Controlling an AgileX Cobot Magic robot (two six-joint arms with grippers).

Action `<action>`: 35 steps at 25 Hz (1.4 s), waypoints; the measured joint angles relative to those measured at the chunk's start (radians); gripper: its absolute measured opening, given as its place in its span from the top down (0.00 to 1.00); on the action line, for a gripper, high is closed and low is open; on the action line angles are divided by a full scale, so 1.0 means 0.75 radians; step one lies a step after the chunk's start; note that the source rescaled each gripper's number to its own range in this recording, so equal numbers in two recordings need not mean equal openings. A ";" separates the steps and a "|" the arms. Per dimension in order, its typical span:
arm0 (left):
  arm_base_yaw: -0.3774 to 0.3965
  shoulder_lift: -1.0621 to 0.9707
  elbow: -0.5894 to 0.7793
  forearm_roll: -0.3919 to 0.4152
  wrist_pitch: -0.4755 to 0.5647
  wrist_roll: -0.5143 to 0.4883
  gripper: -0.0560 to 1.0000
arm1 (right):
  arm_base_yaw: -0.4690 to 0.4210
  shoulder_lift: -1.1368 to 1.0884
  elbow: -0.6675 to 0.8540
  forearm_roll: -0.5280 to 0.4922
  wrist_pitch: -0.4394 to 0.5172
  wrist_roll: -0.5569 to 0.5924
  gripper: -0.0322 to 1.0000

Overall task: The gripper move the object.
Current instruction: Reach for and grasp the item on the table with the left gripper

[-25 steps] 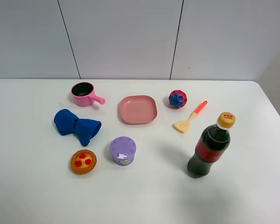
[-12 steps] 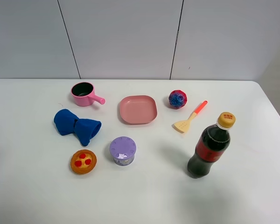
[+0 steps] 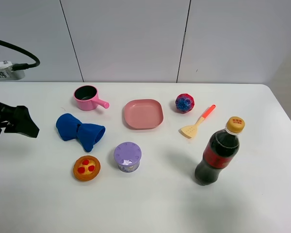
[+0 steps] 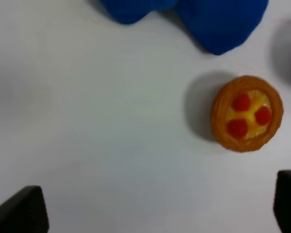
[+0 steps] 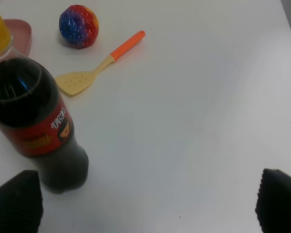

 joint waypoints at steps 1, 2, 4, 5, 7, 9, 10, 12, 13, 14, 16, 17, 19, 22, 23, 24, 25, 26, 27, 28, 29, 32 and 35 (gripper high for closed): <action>-0.028 0.017 0.000 0.000 -0.021 0.003 0.04 | 0.000 0.000 0.000 0.000 0.000 0.000 0.00; -0.066 0.029 0.000 -0.002 -0.042 0.003 0.04 | 0.000 0.000 0.000 0.000 0.000 0.000 0.00; -0.163 0.045 0.003 -0.002 -0.092 0.001 0.04 | 0.000 0.000 0.000 0.000 0.000 0.000 0.00; -0.226 0.050 0.013 0.005 -0.131 -0.009 0.04 | 0.000 0.000 0.000 0.000 0.000 0.000 0.00; -0.349 0.053 0.047 0.052 -0.197 -0.032 0.04 | 0.000 0.000 0.000 0.000 0.000 0.000 0.00; -0.477 0.057 0.102 0.123 -0.263 -0.058 0.04 | 0.000 0.000 0.000 0.000 0.000 0.000 0.00; -0.524 0.057 0.134 0.165 -0.300 -0.068 0.04 | 0.000 0.000 0.000 0.000 0.000 0.000 0.00; -0.599 0.057 0.195 0.238 -0.394 -0.097 0.04 | 0.000 0.000 0.000 0.000 0.000 0.000 0.00; -0.617 0.057 0.225 0.262 -0.454 -0.106 0.04 | 0.000 0.000 0.000 0.000 0.000 0.000 0.00; -0.623 0.057 0.251 0.273 -0.501 -0.110 0.04 | 0.000 0.000 0.000 0.000 0.000 0.000 0.00; -0.629 0.070 0.274 0.273 -0.575 -0.116 0.04 | 0.000 0.000 0.000 0.000 0.000 0.000 0.00; -0.630 0.084 0.277 0.273 -0.586 -0.115 0.04 | 0.000 0.000 0.000 0.000 0.000 0.000 0.00; -0.631 0.127 0.277 0.273 -0.587 -0.110 0.05 | 0.000 0.000 0.000 0.000 0.000 0.000 0.00; -0.631 0.226 0.277 0.277 -0.602 -0.083 0.06 | 0.000 0.000 0.000 0.000 0.000 0.000 0.00; -0.631 0.263 0.277 0.274 -0.611 -0.079 0.06 | 0.000 0.000 0.000 0.000 0.000 0.000 0.00; -0.631 0.298 0.277 0.268 -0.620 -0.076 0.06 | 0.000 0.000 0.000 0.000 0.000 0.000 0.00; -0.631 0.327 0.277 0.259 -0.628 -0.071 0.06 | 0.000 0.000 0.000 0.000 0.000 0.000 0.00; -0.632 0.358 0.277 0.252 -0.640 -0.070 0.07 | 0.000 0.000 0.000 0.000 0.000 0.000 0.00; -0.635 0.385 0.277 0.250 -0.650 -0.067 0.07 | 0.000 0.000 0.000 0.000 0.000 0.000 0.00; -0.640 0.404 0.277 0.249 -0.661 -0.067 0.07 | 0.000 0.000 0.000 0.000 0.000 0.000 0.00; -0.649 0.421 0.277 0.247 -0.673 -0.067 0.07 | 0.000 0.000 0.000 0.000 0.000 0.000 0.00; -0.691 0.445 0.277 0.223 -0.708 -0.066 0.07 | 0.000 0.000 0.000 0.000 0.000 0.000 0.00; -0.747 0.453 0.277 0.213 -0.731 -0.066 0.07 | 0.000 0.000 0.000 0.000 0.000 0.000 0.00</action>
